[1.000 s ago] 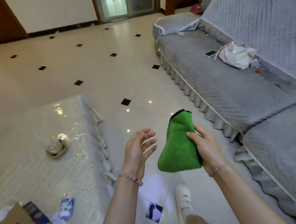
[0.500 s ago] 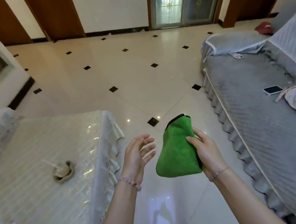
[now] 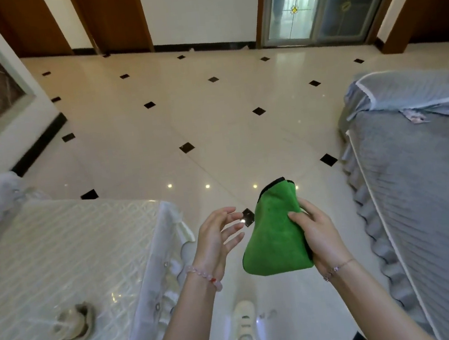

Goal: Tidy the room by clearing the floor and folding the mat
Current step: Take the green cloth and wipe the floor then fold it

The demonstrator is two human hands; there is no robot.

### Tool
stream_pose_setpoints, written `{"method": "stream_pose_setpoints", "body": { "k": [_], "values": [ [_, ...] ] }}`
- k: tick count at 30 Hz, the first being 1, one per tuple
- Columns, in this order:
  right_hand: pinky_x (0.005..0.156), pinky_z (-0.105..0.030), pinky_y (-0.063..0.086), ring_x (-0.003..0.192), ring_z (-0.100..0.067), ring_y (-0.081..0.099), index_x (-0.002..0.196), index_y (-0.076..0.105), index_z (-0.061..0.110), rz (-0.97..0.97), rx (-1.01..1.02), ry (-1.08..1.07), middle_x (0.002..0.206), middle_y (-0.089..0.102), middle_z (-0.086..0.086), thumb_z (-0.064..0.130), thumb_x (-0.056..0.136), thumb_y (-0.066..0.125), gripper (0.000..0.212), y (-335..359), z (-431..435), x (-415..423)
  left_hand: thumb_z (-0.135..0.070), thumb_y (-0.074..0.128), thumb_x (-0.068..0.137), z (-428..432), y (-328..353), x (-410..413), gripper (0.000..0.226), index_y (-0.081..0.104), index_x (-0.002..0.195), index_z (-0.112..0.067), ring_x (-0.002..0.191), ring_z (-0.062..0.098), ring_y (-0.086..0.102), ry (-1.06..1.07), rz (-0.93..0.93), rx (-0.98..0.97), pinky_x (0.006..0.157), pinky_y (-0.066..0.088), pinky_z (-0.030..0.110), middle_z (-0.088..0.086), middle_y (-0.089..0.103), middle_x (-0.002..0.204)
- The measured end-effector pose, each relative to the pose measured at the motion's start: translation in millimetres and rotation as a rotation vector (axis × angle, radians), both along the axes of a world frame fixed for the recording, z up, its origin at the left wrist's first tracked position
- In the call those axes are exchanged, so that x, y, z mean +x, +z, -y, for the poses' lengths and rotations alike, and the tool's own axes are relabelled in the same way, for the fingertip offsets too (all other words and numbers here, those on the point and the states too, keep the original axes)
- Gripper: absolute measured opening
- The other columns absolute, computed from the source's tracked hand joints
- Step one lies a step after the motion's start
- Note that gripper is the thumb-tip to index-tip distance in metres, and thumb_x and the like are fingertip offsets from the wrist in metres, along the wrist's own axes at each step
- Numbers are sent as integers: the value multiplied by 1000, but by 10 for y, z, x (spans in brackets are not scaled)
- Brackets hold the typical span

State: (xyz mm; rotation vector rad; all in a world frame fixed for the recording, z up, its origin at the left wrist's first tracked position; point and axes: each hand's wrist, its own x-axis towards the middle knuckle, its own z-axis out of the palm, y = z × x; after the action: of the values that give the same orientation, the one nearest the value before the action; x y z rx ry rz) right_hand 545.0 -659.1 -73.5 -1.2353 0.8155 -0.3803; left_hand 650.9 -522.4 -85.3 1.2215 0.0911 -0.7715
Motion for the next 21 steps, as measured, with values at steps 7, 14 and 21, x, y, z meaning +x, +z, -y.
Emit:
{"method": "stream_pose_setpoints", "body": {
  "k": [7,14,21],
  "values": [
    [66,-22,53,87,-12,68,121,60,14,32,-31,10,105,71,-3,5,94,48,31,126,816,1298,-17,45,96,744,105,1258,20,63,100,-10,85,20,62,1,44,14,76,53,32,7,65,96],
    [75,-34,54,94,-21,68,121,61,14,24,-22,66,104,71,-3,6,94,48,31,106,1519,2315,-17,45,96,1228,65,2117,20,63,101,-9,87,21,62,114,43,27,78,54,33,8,65,99],
    [72,-31,54,94,-17,65,116,59,19,14,-6,232,103,68,2,7,95,47,28,41,2276,3478,-17,46,96,1887,2,3048,19,63,99,-10,85,20,62,281,30,45,78,53,33,7,64,96]
  ]
}}
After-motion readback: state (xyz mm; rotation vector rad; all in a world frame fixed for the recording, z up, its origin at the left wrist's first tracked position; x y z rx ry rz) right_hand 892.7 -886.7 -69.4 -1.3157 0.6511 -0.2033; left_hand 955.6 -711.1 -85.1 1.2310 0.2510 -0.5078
